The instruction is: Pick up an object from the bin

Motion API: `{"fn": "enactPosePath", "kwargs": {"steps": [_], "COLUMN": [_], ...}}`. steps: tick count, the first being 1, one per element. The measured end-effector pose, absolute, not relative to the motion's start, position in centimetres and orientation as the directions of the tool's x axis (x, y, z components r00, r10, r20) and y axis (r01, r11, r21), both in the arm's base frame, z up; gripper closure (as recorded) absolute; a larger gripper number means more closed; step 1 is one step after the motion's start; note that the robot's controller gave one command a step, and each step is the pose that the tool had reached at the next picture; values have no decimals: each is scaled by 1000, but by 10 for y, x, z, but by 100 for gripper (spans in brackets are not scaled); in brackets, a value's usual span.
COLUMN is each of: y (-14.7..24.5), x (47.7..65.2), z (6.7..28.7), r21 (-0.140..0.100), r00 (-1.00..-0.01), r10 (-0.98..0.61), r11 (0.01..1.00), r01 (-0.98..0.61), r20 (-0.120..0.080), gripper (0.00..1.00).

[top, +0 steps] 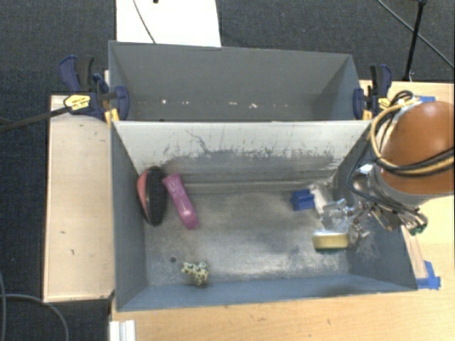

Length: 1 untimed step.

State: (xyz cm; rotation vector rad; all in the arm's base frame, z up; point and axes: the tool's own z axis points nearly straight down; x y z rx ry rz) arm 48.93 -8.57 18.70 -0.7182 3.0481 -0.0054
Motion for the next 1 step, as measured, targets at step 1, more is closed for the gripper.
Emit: {"fn": "enactPosePath", "kwargs": {"steps": [1], "y": [-100], "x": [527], "z": [279], "r21": [-7], "r00": [-391], "r10": [-920], "r11": [391], "r01": [-920], "r20": [-3], "gripper": [100]}}
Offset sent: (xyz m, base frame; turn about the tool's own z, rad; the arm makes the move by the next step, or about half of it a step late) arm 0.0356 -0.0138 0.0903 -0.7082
